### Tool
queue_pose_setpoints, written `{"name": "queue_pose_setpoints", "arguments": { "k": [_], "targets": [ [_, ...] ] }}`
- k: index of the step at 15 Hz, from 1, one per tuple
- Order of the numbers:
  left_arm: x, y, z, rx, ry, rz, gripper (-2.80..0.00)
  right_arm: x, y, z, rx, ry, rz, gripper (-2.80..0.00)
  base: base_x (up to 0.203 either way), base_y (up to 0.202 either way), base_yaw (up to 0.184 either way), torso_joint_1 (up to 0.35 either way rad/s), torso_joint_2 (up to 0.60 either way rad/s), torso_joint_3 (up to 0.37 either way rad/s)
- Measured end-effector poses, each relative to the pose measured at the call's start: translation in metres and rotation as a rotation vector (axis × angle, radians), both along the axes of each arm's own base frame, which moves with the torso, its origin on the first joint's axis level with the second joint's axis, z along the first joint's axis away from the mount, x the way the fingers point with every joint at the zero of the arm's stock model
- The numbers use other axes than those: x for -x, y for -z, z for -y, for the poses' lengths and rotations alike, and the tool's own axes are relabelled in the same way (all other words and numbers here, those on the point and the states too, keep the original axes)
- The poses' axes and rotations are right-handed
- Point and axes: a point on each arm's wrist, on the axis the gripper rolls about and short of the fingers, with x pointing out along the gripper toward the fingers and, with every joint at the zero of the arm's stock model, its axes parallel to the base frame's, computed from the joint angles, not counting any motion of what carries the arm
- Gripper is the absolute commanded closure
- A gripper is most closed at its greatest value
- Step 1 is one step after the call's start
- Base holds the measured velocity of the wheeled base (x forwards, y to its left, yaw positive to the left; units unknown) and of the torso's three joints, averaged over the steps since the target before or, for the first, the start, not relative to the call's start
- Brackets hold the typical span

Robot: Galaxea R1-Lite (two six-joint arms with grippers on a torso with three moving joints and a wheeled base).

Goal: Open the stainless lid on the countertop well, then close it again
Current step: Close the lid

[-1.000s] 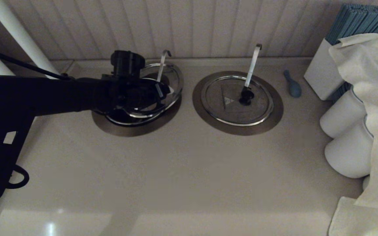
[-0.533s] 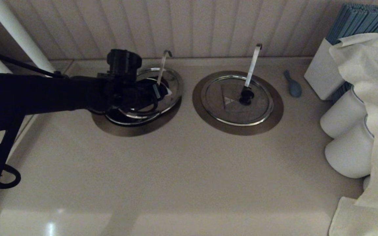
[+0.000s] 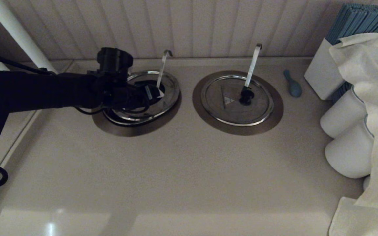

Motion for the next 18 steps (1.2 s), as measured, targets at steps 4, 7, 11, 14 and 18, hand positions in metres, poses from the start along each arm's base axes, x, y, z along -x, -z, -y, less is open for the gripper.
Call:
{"name": "queue_pose_setpoints", "arguments": {
  "k": [4,7,11,14,18],
  "targets": [
    [0.002,0.001,-0.010,-0.029,-0.015,-0.044,-2.80,0.000,0.000,0.000,0.000,-0.001,0.000,0.00,0.000,0.000,0.000,0.000,0.00,0.000],
    [0.003,0.000,-0.016,-0.035,-0.027,-0.060,-2.80,0.000,0.000,0.000,0.000,0.000,0.000,0.00,0.000,0.000,0.000,0.000,0.00,0.000],
    [0.005,-0.003,-0.017,-0.034,-0.030,-0.057,-2.80,0.000,0.000,0.000,0.000,-0.001,0.000,0.00,0.000,0.000,0.000,0.000,0.00,0.000],
    [0.008,-0.003,-0.019,-0.043,-0.031,-0.084,-2.80,0.000,0.000,0.000,0.000,-0.001,0.000,0.00,0.000,0.000,0.000,0.000,0.00,0.000],
    [0.011,-0.004,-0.019,-0.052,-0.030,-0.115,-2.80,0.000,0.000,0.000,0.000,0.000,0.000,0.00,0.000,0.000,0.000,0.000,0.00,0.000]
  ]
}}
